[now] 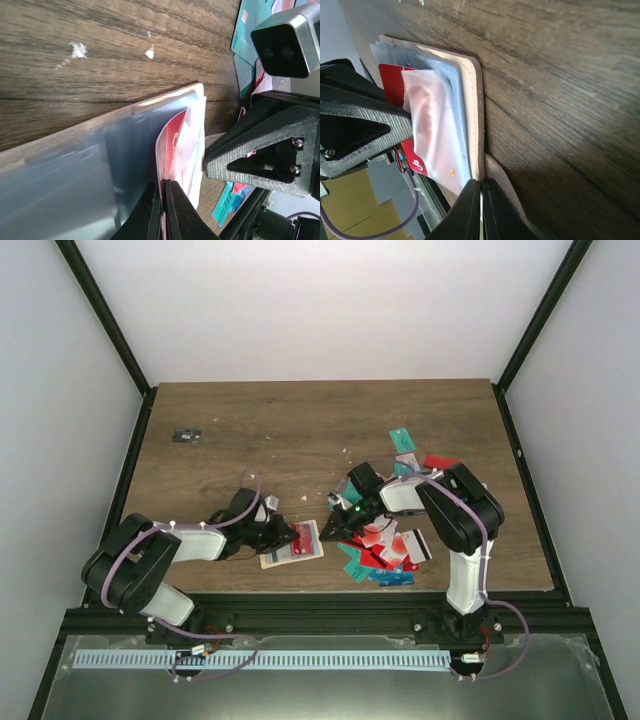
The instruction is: Put the credit cards into the card holder
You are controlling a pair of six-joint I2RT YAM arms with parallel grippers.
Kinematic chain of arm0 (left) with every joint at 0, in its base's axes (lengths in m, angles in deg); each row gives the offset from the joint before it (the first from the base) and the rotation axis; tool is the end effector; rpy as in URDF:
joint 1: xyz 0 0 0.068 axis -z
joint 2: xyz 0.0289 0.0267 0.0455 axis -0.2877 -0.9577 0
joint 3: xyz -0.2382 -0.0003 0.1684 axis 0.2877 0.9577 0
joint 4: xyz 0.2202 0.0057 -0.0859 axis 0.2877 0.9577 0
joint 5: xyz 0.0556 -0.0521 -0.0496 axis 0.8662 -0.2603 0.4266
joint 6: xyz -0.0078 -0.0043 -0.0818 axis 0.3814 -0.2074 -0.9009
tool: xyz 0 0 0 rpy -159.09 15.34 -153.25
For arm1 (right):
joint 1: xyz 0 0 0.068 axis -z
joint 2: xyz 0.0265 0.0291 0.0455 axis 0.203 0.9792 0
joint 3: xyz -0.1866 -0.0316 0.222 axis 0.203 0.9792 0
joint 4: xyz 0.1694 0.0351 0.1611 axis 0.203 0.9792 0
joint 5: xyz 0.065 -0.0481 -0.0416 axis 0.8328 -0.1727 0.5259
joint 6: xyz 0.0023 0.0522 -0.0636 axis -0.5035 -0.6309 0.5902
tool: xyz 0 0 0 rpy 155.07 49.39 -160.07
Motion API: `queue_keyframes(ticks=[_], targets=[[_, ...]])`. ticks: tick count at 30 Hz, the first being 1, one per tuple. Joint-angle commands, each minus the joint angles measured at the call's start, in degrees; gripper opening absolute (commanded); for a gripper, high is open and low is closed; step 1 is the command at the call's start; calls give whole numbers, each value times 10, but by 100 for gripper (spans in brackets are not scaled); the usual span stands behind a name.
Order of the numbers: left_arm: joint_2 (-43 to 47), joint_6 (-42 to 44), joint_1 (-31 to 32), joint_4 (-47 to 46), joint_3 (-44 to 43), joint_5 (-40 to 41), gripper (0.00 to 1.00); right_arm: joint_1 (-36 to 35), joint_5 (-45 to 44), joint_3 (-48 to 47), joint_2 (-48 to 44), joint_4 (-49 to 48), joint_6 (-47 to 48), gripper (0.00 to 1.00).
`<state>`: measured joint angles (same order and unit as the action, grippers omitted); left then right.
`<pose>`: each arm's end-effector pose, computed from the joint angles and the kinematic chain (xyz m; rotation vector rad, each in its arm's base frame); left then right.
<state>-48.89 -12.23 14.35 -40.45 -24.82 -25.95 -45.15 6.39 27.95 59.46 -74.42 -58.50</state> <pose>0.1890 -0.1570 0.1311 -0.2560 2.6916 -1.2415 0.2421 0.2278 0.1154 0.3130 -2.6046 -1.3249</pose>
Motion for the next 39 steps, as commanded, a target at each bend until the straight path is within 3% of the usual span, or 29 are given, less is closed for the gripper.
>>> queue_keyframes(ticks=[1,10,20,31,39], targets=[[-33,-22,20,-5,17,20,4,-10,-46,17,43,36,-19,6],[-47,-32,48,3,-1,27,6,-9,-38,11,55,27,-31,6],[-7,20,48,155,-50,44,25,-3,-48,2,53,29,-37,6],[19,76,48,317,-133,51,62,-2,-60,-9,43,23,-46,6],[43,105,48,399,-171,63,70,-2,-71,-31,20,56,-15,9]])
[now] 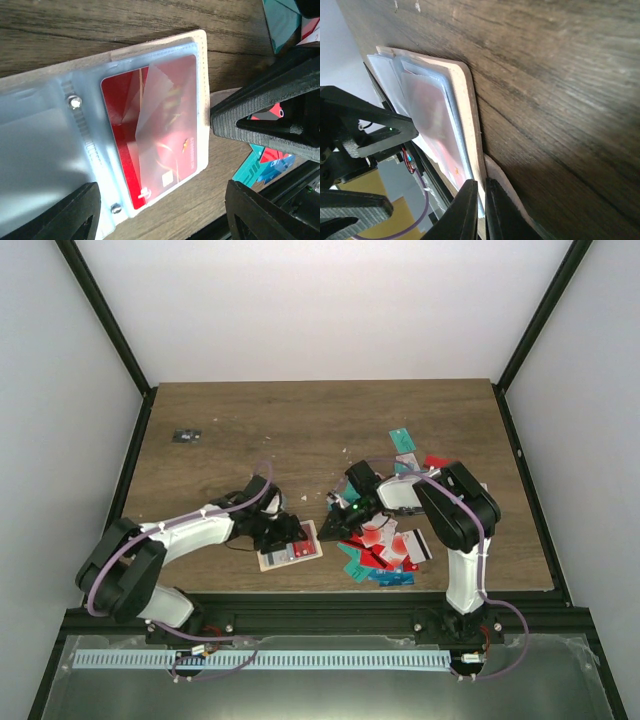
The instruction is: Put the credit cards into the card holder
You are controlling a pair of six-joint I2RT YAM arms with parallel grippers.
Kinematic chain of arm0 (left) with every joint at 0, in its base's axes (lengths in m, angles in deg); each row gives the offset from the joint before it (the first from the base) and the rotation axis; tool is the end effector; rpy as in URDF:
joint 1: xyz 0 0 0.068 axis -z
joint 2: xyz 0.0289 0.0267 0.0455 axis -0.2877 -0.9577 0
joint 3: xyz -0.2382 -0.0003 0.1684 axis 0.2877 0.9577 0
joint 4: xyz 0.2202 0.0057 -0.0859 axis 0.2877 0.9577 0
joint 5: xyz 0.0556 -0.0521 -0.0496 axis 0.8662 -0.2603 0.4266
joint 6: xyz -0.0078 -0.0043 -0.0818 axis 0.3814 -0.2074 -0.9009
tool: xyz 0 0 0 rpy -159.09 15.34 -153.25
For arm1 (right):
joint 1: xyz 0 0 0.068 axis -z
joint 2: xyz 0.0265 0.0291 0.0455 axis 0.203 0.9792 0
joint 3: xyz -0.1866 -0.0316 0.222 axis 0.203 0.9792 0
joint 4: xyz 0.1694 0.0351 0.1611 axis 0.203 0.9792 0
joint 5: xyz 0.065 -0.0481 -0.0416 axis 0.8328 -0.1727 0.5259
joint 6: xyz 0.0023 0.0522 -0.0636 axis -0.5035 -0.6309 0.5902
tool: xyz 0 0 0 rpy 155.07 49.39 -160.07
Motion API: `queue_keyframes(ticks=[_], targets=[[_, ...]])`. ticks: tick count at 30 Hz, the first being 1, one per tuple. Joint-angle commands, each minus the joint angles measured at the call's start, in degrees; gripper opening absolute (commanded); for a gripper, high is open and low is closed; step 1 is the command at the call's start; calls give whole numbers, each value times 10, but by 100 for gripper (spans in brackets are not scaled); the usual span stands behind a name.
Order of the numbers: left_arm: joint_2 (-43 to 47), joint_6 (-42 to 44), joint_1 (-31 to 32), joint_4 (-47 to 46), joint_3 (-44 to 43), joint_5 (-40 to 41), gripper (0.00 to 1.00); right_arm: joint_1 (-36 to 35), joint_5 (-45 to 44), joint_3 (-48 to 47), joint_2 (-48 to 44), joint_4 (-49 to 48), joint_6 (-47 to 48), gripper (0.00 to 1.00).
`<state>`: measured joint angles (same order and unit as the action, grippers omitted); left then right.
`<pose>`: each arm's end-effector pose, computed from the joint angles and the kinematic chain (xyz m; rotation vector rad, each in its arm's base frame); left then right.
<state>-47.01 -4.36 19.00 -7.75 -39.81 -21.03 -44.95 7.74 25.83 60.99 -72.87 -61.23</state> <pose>0.1803 -0.1685 0.1592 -0.1112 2.9478 -0.9586 0.2476 0.2313 0.1150 0.2371 -2.5661 -1.3150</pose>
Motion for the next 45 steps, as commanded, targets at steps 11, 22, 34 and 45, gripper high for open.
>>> queue_keyframes(ticks=[11,22,34,45], targets=[[24,52,1,78,-25,24,23,-3,-104,-72,-46,131,78,24],[-16,57,1,46,-34,21,6,-8,-51,-61,-91,116,75,31],[-58,59,1,32,-47,24,4,-25,-48,-59,-43,89,53,35],[-86,75,1,20,-40,24,4,-34,-36,-45,-13,74,61,36]])
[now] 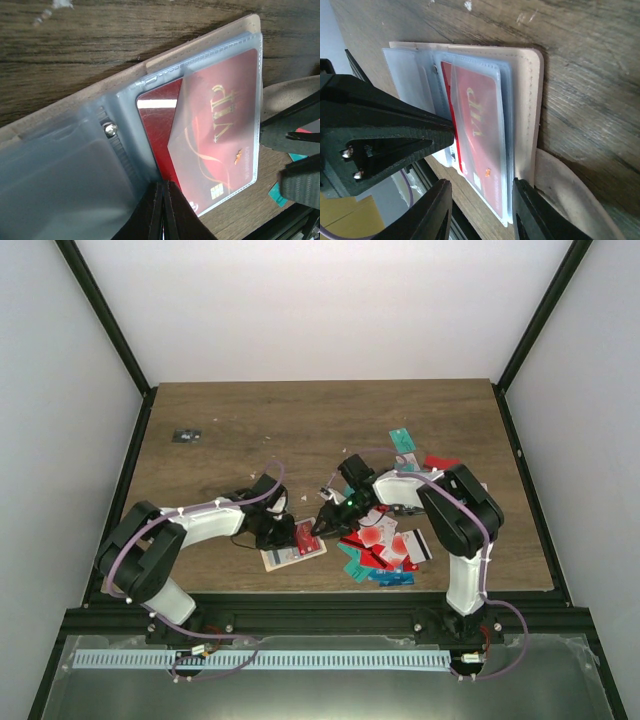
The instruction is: Put the credit cards into the card holder
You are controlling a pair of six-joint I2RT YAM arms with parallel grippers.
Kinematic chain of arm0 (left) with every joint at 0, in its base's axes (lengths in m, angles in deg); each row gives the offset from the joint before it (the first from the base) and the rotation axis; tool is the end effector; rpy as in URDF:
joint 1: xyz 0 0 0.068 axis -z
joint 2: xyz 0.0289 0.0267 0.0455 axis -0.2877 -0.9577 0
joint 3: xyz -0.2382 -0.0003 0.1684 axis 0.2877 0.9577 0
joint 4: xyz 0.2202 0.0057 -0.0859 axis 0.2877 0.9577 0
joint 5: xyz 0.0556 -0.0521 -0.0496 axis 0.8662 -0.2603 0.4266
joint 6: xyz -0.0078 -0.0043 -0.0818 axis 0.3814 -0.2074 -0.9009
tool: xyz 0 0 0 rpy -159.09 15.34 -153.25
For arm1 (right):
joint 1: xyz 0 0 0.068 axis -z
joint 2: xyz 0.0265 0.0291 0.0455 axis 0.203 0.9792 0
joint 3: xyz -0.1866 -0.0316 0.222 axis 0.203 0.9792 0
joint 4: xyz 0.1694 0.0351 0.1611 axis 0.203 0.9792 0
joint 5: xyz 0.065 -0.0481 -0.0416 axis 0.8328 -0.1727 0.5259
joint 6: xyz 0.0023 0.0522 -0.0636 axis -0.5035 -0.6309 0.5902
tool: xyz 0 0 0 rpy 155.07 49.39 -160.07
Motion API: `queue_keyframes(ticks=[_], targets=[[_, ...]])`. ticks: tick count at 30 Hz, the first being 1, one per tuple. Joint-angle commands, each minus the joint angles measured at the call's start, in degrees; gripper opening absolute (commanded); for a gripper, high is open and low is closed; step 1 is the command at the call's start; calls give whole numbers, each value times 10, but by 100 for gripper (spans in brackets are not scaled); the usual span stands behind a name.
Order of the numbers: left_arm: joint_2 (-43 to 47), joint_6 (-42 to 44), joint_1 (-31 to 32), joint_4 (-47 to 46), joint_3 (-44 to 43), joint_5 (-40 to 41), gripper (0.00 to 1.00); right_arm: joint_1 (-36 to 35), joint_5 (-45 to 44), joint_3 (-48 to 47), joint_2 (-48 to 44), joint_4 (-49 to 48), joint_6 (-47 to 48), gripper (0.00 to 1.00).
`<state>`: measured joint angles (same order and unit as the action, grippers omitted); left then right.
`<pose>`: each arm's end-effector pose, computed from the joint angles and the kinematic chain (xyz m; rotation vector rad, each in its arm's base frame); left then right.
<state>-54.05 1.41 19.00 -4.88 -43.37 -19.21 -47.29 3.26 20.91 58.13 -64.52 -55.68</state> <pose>0.1927 -0.1749 0.1425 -0.0108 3.0249 -0.8321 0.2446 0.2417 0.1399 0.4021 -2.6399 -1.2564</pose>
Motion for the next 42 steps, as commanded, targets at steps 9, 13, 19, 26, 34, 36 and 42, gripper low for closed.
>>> queue_keyframes(ticks=[9,13,19,26,34,36,42], targets=[[-16,16,1,-19,11,5,4,-20,11,14,24,-22,0,36],[-14,16,2,-18,9,2,4,-20,11,9,10,-14,0,35],[-9,18,2,-16,6,2,4,-27,7,-10,-12,9,1,35],[-7,19,2,-16,6,1,4,-43,-7,-37,-15,35,1,34],[6,21,1,-7,4,5,4,-46,-27,-51,-25,57,-3,33],[16,23,1,6,-5,11,4,-48,-4,-49,-25,43,-6,33],[85,16,-2,71,-38,39,10,-58,26,-68,-10,30,-14,34]])
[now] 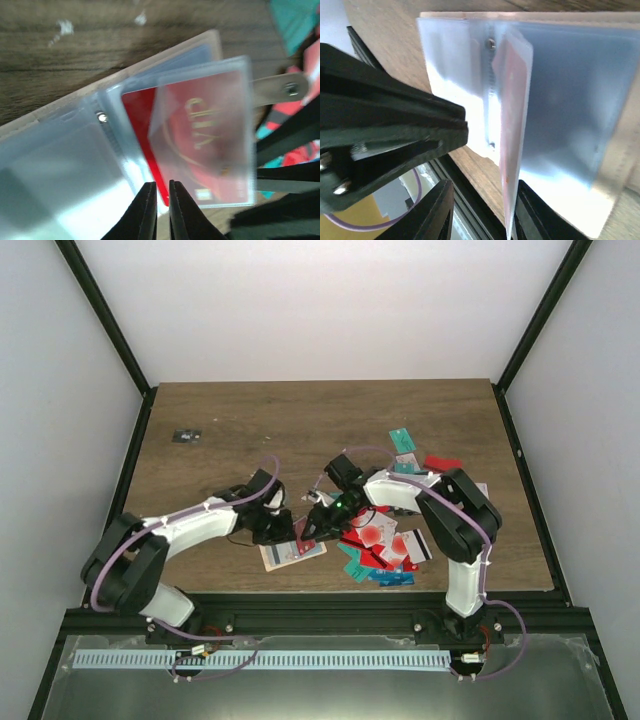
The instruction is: Put the credit cards into the card holder
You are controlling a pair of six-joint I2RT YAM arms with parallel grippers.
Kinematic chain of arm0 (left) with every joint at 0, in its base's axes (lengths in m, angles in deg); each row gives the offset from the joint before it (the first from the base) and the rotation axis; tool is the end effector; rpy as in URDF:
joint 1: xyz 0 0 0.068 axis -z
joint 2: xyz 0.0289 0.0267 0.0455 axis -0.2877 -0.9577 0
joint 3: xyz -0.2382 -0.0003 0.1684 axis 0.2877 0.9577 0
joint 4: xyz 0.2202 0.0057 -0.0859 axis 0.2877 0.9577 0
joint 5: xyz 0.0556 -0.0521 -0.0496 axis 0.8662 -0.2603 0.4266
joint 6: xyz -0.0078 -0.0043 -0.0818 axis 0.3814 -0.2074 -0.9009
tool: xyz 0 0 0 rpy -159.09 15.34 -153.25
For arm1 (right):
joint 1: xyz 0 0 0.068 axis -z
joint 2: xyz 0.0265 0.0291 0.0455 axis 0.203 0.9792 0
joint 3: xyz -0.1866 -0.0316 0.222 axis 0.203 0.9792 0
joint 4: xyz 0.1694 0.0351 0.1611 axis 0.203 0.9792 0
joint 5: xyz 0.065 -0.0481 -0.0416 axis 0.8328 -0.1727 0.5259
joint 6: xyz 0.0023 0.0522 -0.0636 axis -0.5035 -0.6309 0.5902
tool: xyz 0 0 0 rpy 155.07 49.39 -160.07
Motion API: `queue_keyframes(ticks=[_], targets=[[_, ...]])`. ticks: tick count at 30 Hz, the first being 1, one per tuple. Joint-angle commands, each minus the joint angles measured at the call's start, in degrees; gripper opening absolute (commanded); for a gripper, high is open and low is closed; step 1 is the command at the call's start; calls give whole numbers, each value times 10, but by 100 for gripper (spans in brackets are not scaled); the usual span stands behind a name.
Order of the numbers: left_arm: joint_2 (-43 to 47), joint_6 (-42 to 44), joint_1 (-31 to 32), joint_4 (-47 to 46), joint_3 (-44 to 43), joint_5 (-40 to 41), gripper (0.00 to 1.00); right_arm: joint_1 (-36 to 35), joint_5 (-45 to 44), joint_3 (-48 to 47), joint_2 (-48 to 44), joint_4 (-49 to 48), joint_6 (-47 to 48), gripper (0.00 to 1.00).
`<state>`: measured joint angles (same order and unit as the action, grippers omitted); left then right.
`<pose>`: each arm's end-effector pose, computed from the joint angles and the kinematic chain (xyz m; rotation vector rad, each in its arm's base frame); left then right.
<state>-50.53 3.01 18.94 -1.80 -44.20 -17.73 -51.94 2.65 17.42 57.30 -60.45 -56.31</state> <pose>0.1894 -0.1701 0.1572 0.0295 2.9882 -0.8105 0.2289 0.2640 0.1554 0.4913 -2.6071 -1.2231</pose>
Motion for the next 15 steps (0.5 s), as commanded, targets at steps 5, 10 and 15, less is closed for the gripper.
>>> queue_keyframes(ticks=[5,10,15], targets=[[114,-9,-14,108,-33,58,14,-32,36,-72,16,-1,-15,35],[217,-10,-51,200,-25,114,21,-80,64,-140,57,17,-24,39],[315,-10,-80,256,-29,134,26,-100,112,-197,61,30,-12,44]])
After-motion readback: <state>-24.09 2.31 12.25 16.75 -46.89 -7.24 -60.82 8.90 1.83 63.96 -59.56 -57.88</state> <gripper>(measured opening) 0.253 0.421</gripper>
